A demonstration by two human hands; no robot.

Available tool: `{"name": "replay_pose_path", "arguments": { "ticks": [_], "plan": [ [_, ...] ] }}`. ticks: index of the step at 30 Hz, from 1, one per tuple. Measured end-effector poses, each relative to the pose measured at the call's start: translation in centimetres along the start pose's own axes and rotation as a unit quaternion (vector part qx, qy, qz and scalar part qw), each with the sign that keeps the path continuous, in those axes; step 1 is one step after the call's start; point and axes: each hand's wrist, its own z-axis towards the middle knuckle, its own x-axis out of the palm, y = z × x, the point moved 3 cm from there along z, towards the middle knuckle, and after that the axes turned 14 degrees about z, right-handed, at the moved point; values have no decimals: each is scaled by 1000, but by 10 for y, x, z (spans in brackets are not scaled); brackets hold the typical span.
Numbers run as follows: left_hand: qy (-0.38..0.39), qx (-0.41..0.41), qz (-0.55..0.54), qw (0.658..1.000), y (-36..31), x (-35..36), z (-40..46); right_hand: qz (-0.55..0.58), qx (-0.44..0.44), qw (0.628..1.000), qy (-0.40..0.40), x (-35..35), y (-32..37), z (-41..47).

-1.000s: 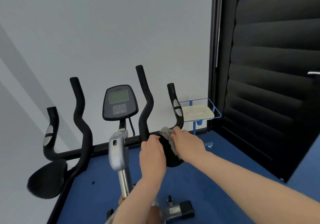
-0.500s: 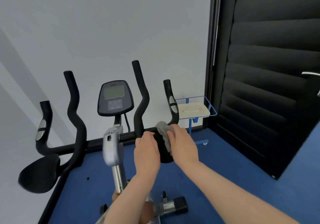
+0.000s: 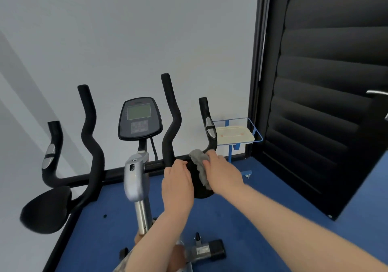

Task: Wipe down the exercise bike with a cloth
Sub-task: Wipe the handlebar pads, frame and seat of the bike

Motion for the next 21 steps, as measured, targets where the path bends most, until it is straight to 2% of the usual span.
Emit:
{"name": "replay_pose_path", "arguments": {
  "ticks": [2, 5, 7, 10, 12, 14, 15, 16, 18, 21],
  "plan": [
    [8, -11, -6, 1000, 3, 2, 0, 17, 3, 999, 33, -3, 4, 10],
    [6, -16, -18, 1000, 2, 1, -2, 4, -17, 997, -82, 10, -4, -24],
    [0, -6, -21, 1000, 0, -1, -4, -8, -23, 995, -95, 13, -9, -40],
    [-3, -10, -4, 1000, -2, -1, 0, 0, -5, 1000, 13, -4, -1, 2],
    [-1, -27, -6, 1000, 0, 1, -1, 17, 1, 999, 44, -15, 4, 16],
    [0, -28, -16, 999, 1, 2, -3, 85, 8, 996, -10, -8, 1, -1],
    [-1, -23, -18, 1000, 1, 1, -4, 104, 4, 993, -62, -1, -1, -19],
    [-4, -18, -18, 1000, 1, 1, -4, 100, -9, 990, -100, 5, -2, -38],
    [-5, -23, -15, 1000, 1, 2, -3, 71, -28, 990, -117, 8, -5, -41],
    [5, -21, -2, 1000, 2, 4, 1, 9, 11, 1000, -3, -5, 1, 7]
  ]
}}
